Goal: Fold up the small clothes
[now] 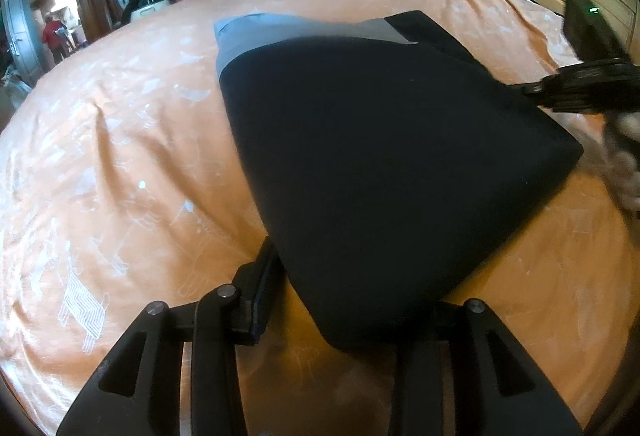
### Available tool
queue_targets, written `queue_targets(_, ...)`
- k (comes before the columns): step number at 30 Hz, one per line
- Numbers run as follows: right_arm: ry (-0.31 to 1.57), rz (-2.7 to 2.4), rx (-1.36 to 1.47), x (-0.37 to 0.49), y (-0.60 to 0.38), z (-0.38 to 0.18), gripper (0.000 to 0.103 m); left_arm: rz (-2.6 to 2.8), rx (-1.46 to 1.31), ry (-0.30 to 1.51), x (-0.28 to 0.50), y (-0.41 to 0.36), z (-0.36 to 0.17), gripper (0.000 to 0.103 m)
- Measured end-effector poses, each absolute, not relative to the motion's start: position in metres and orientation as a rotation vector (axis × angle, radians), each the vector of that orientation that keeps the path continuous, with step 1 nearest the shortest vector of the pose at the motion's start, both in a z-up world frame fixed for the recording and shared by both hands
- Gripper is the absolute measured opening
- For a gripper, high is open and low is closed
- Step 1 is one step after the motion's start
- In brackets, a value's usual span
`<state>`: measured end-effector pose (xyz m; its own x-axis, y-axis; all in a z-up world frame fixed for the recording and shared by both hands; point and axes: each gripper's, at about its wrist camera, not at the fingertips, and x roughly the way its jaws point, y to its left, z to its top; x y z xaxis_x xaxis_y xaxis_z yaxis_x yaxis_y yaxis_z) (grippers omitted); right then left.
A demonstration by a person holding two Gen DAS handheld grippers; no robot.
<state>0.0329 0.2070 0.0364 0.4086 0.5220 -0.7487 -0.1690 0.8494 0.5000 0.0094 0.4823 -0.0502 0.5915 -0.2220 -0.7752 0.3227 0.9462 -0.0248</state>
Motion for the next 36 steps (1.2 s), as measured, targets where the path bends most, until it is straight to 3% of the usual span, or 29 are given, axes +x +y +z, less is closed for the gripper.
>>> queue_targets(7, 1.072, 0.411, 0.331, 0.034, 0.215, 0.036, 0.008, -0.325, 0.115, 0.882, 0.010, 0.484, -0.052, 0.039)
queue_targets(9, 1.035, 0.395, 0.312, 0.027, 0.217, 0.046, 0.019, -0.327, 0.111, 0.881, 0.010, 0.485, -0.052, 0.039)
queue_targets(10, 1.023, 0.390, 0.302, 0.025, 0.218, 0.048, 0.035, -0.327, 0.109, 0.881, 0.011, 0.485, -0.052, 0.039)
queue_targets(12, 1.029, 0.398, 0.257, 0.023, 0.225, 0.041, 0.039, -0.329, 0.107, 0.881, 0.011, 0.485, -0.052, 0.039)
queue_targets(16, 0.987, 0.359, 0.268, 0.021, 0.219, 0.043, 0.032, -0.337, 0.091, 0.881, 0.011, 0.488, -0.052, 0.039)
queue_targets(22, 1.056, 0.420, 0.357, 0.037, 0.211, 0.033, 0.029, -0.338, 0.084, 0.880, 0.011, 0.490, -0.052, 0.040)
queue_targets(24, 1.071, 0.425, 0.393, 0.045, 0.208, 0.029, 0.020, -0.337, 0.084, 0.880, 0.012, 0.490, -0.053, 0.040)
queue_targets(25, 1.068, 0.410, 0.368, 0.045, 0.209, 0.031, 0.003, -0.336, 0.088, 0.879, 0.012, 0.489, -0.052, 0.040)
queue_targets(31, 0.941, 0.343, 0.343, 0.037, 0.180, 0.055, 0.000, -0.338, 0.088, 0.879, 0.011, 0.489, -0.051, 0.041)
queue_targets(36, 0.985, 0.355, 0.391, 0.042, 0.154, 0.033, 0.000, -0.337, 0.090, 0.878, 0.012, 0.489, -0.052, 0.041)
